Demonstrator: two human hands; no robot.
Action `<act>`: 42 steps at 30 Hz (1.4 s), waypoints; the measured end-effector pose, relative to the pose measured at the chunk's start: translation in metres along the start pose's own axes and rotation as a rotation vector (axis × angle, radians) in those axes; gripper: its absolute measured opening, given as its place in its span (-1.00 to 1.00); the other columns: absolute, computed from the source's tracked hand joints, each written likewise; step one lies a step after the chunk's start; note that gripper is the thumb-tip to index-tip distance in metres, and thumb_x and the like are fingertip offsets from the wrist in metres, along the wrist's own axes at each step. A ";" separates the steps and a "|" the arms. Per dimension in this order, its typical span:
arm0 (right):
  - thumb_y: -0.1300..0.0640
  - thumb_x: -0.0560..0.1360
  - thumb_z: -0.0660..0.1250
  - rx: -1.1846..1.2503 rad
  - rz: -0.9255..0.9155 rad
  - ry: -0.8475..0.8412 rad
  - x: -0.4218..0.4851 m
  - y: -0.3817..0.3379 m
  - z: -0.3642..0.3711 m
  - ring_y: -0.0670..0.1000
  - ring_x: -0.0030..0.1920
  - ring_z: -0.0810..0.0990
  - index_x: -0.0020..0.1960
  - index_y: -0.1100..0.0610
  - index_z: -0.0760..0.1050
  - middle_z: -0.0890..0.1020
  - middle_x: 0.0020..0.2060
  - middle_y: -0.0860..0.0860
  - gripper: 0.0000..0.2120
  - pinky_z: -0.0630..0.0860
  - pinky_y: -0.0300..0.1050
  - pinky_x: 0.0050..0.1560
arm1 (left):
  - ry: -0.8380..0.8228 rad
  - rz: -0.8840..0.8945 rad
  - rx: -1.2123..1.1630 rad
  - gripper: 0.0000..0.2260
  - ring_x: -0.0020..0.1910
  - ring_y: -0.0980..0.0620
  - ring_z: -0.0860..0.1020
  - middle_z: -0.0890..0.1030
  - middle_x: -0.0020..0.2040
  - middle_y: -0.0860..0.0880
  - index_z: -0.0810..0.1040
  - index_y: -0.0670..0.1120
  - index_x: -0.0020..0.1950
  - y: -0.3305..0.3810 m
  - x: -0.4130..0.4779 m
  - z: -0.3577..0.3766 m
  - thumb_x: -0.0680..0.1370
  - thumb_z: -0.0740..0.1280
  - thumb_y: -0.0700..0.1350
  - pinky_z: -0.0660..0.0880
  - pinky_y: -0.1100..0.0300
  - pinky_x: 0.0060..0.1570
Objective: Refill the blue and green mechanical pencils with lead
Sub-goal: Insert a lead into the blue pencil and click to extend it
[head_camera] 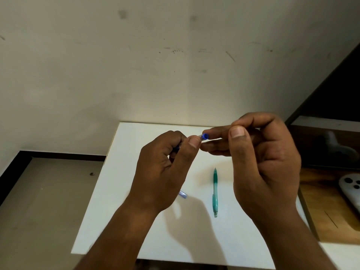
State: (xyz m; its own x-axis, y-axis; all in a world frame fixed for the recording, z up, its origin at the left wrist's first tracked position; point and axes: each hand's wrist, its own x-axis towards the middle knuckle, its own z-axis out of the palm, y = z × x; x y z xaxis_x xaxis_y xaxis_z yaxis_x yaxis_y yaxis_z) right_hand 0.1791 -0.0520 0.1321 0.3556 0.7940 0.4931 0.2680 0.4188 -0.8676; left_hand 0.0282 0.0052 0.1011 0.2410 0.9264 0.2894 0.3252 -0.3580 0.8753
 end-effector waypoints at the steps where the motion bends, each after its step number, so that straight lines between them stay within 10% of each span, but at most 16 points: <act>1: 0.21 0.75 0.26 -0.018 -0.011 -0.001 0.000 0.001 0.000 -0.09 -0.09 0.83 0.11 0.12 0.47 0.78 -0.03 -0.07 -0.96 0.73 -0.20 -0.08 | 0.002 -0.002 0.003 -0.60 -0.33 0.12 0.40 0.42 -0.30 -0.04 0.40 0.05 -0.27 0.000 0.000 0.000 0.65 0.15 0.26 0.29 0.44 -0.31; 14: 0.24 0.67 0.41 -0.170 -0.059 -0.053 -0.002 0.005 -0.003 -0.15 -0.04 0.79 0.07 0.16 0.60 0.75 -0.03 -0.17 -0.99 0.69 -0.27 -0.05 | 0.031 0.004 0.055 -0.69 -0.28 0.11 0.44 0.44 -0.33 0.17 0.39 0.21 -0.27 -0.002 0.000 0.002 0.62 0.18 0.30 0.32 0.43 -0.27; 20: 0.23 0.60 0.46 -0.265 -0.089 -0.082 -0.003 0.005 -0.002 -0.21 -0.02 0.74 0.06 0.02 0.61 0.70 -0.06 -0.28 -0.87 0.59 -0.43 0.00 | 0.021 0.015 0.061 -0.54 -0.26 -0.07 0.47 0.47 -0.32 0.01 0.47 0.08 -0.24 -0.004 -0.001 0.003 0.57 0.18 0.43 0.43 0.09 -0.25; 42: 0.19 0.58 0.51 -0.295 -0.023 -0.097 -0.001 0.006 -0.008 -0.10 -0.11 0.79 0.06 0.02 0.72 0.77 -0.09 -0.21 -0.90 0.62 -0.37 -0.04 | 0.063 0.080 0.202 -0.75 -0.22 0.04 0.50 0.47 -0.30 0.17 0.40 0.30 -0.23 0.001 0.000 -0.002 0.59 0.23 0.34 0.41 0.22 -0.25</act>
State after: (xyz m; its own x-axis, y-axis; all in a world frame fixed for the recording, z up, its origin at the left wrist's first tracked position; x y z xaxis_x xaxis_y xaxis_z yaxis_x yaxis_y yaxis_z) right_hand 0.1876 -0.0538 0.1272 0.2633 0.8302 0.4914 0.5281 0.3022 -0.7936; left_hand 0.0266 0.0050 0.1029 0.2177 0.8973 0.3841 0.4852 -0.4410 0.7551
